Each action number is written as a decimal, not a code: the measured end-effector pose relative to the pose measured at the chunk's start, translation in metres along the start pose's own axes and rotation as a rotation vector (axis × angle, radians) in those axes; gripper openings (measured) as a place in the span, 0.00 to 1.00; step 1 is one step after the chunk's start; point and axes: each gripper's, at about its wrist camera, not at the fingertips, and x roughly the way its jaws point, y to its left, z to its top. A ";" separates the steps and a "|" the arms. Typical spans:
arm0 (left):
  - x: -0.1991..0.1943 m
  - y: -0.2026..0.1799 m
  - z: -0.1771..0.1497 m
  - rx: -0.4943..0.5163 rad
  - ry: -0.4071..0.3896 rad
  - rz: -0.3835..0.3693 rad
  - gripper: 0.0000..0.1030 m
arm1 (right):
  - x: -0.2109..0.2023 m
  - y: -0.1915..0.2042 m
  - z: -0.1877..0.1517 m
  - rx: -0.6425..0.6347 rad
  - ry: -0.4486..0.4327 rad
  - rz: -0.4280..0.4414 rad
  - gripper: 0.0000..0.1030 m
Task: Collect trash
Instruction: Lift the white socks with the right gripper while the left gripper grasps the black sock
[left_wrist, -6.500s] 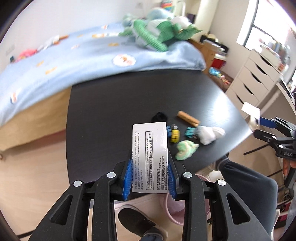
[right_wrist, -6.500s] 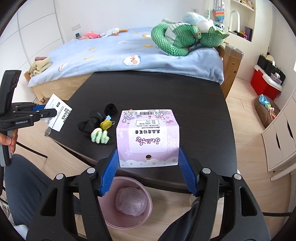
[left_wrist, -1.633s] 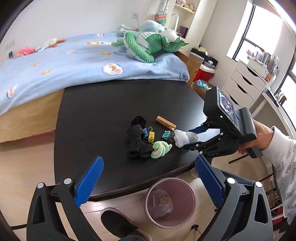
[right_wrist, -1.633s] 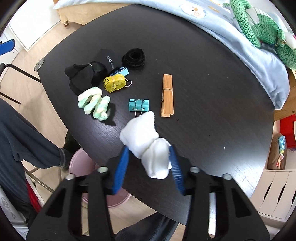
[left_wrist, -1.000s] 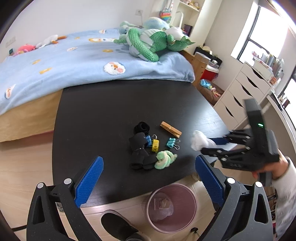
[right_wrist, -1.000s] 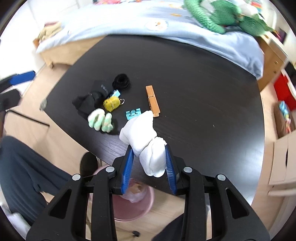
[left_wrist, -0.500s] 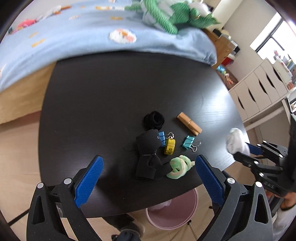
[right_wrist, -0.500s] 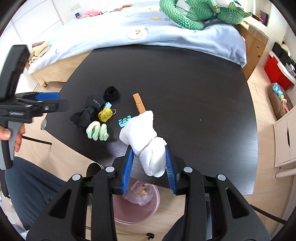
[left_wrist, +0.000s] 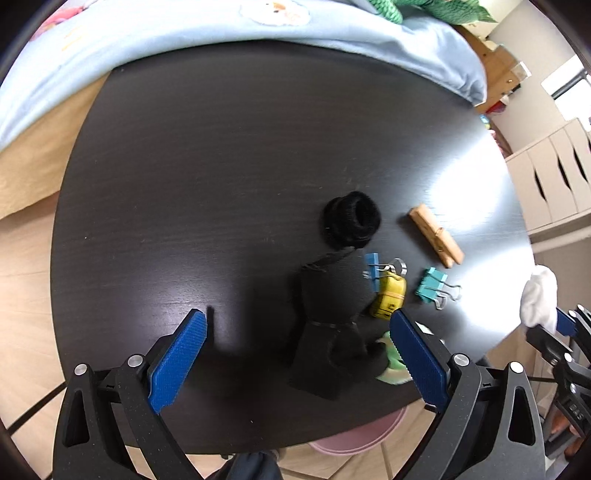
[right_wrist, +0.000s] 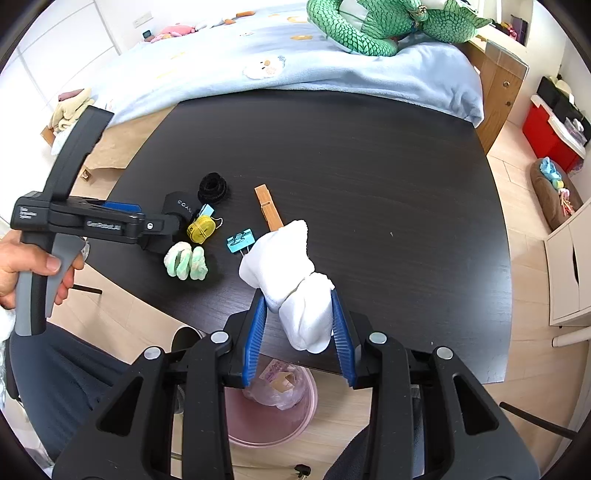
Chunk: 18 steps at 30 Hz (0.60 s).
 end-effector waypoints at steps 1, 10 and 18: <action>0.002 0.001 0.001 -0.003 0.002 0.006 0.93 | 0.000 0.000 -0.001 0.000 0.000 -0.002 0.35; 0.002 -0.005 -0.002 0.038 -0.030 0.070 0.63 | 0.005 0.000 -0.003 -0.001 0.000 -0.003 0.33; -0.006 -0.003 -0.006 0.075 -0.056 0.058 0.25 | 0.009 0.002 -0.003 0.000 -0.002 0.001 0.31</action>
